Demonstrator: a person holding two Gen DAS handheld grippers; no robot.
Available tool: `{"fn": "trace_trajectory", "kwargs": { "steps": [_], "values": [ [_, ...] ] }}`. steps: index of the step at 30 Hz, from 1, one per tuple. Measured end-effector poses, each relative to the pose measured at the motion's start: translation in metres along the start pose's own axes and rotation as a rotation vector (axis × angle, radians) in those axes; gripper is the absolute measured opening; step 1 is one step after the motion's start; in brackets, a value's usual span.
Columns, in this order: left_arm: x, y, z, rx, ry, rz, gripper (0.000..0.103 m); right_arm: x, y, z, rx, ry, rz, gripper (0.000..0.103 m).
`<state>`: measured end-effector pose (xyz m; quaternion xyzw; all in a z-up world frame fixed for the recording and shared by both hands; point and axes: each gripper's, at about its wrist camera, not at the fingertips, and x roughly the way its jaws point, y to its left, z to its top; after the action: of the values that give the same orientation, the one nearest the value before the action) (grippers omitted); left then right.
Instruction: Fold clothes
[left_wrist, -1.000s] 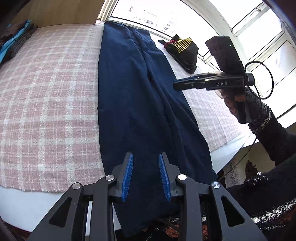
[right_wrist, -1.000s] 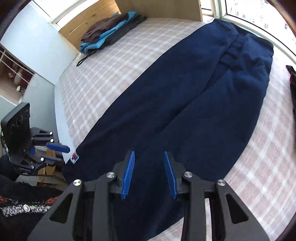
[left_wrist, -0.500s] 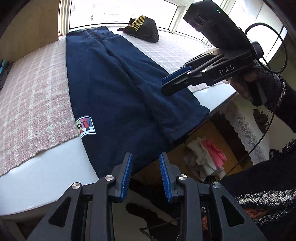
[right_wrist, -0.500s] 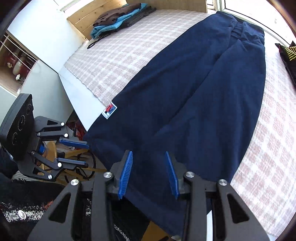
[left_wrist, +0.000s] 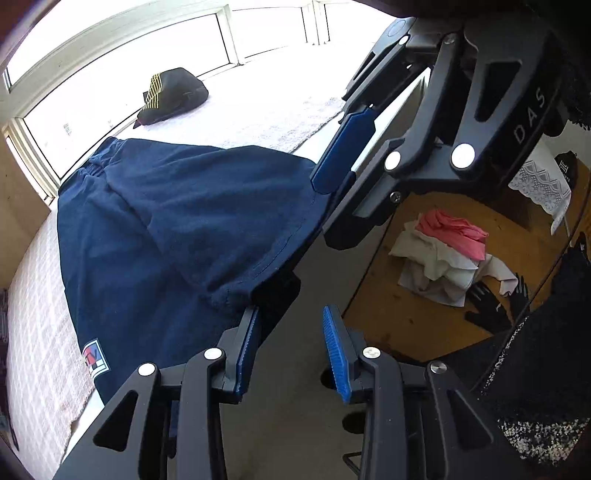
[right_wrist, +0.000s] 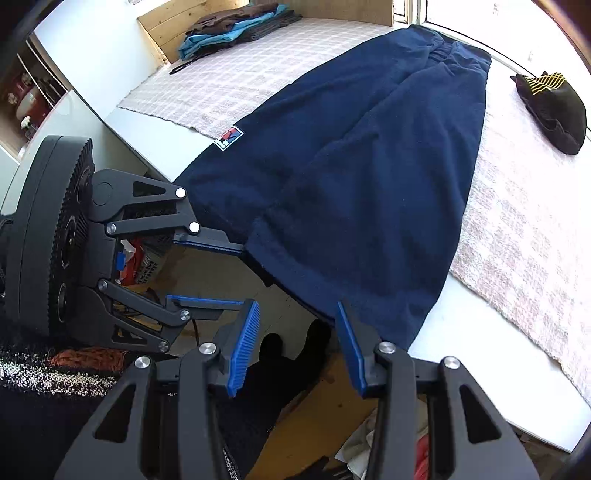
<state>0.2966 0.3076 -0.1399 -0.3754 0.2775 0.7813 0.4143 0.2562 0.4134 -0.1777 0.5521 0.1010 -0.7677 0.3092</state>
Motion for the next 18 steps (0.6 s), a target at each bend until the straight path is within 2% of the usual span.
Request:
{"fn": "trace_trajectory", "kwargs": {
  "steps": [3,7,11,14,16,17,18],
  "values": [
    [-0.007,0.004,-0.001,-0.02,-0.019,-0.009,0.035,-0.002,0.004,0.009,-0.024,-0.037,-0.009,0.043],
    [-0.031,0.019,-0.013,-0.089,-0.028,-0.005,0.035,0.016,0.021,0.034,-0.103,-0.06,0.01,0.043],
    [-0.053,0.042,-0.029,-0.188,-0.021,-0.011,0.035,0.039,0.043,0.047,-0.173,-0.014,0.047,0.043],
    [-0.057,0.055,-0.038,-0.24,-0.013,0.009,0.035,0.056,0.052,0.047,-0.231,0.044,-0.034,0.041],
    [-0.057,0.059,-0.042,-0.26,-0.014,0.022,0.034,0.058,0.053,0.048,-0.242,0.045,-0.064,0.033],
    [-0.057,0.06,-0.041,-0.267,-0.019,0.018,0.035,0.056,0.048,0.05,-0.217,0.047,-0.062,0.023],
    [-0.056,0.059,-0.041,-0.267,-0.025,0.014,0.035,0.054,0.043,0.052,-0.188,0.048,-0.057,0.017]
  ]
}}
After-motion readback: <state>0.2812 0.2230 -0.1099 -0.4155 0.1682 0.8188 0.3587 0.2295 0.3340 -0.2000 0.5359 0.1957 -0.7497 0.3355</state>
